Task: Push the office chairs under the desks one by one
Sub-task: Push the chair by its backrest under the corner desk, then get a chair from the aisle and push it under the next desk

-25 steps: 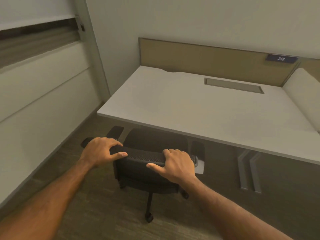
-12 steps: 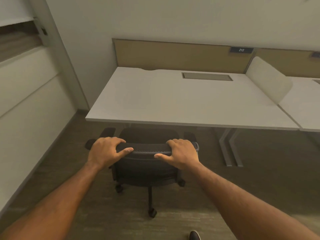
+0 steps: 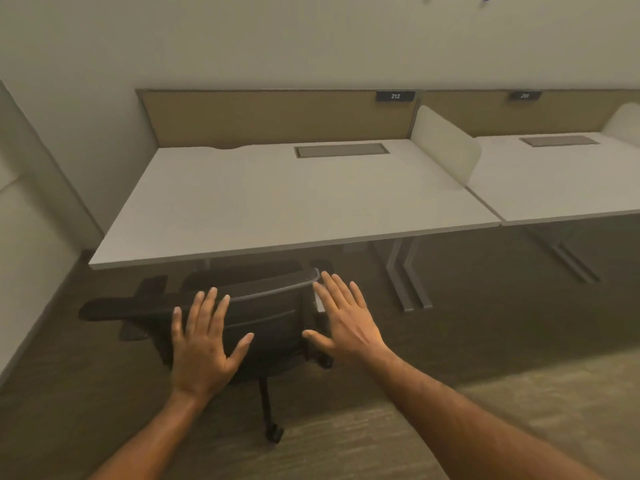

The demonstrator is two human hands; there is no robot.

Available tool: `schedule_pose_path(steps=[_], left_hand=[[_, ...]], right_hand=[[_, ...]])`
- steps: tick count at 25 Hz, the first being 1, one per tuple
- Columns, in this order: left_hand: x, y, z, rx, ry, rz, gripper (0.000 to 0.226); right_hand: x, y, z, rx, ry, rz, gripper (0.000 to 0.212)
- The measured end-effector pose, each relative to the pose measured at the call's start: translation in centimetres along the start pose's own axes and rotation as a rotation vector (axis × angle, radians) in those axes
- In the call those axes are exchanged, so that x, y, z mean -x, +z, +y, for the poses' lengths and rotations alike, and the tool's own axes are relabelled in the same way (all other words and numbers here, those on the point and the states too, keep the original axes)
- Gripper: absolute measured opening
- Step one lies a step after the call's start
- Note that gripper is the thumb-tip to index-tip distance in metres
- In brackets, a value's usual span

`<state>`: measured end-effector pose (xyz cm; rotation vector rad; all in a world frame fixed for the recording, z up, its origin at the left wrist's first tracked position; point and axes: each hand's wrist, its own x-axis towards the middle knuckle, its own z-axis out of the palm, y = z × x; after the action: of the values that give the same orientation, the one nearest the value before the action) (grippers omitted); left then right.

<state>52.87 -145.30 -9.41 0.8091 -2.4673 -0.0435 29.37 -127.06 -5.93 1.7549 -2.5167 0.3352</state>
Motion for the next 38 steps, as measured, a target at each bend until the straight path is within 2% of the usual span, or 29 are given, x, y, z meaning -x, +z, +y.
schedule_pose_path(steps=[3, 7, 15, 25, 38], left_hand=[[-1.1, 1.6, 7.8, 0.024, 0.146, -0.092, 0.084], [-2.6, 4.6, 19.0, 0.020, 0.258, -0.194, 0.087], [-3.9, 12.2, 45.9, 0.087, 0.596, -0.327, 0.094], [-0.3, 19.6, 74.2, 0.225, 1.108, -0.454, 0.094], [3.1, 29.4, 104.8, 0.297, 1.556, -0.593, 0.098]], right_hand=[[5.2, -0.3, 5.8, 0.011, 0.110, 0.017, 0.097], [13.5, -1.9, 14.9, 0.015, 0.263, 0.044, 0.099], [33.9, -7.0, 32.5, 0.032, 0.625, 0.077, 0.099], [55.3, -10.1, 41.2, 0.054, 1.184, 0.069, 0.100], [71.9, -13.8, 55.1, 0.053, 1.628, -0.012, 0.099]])
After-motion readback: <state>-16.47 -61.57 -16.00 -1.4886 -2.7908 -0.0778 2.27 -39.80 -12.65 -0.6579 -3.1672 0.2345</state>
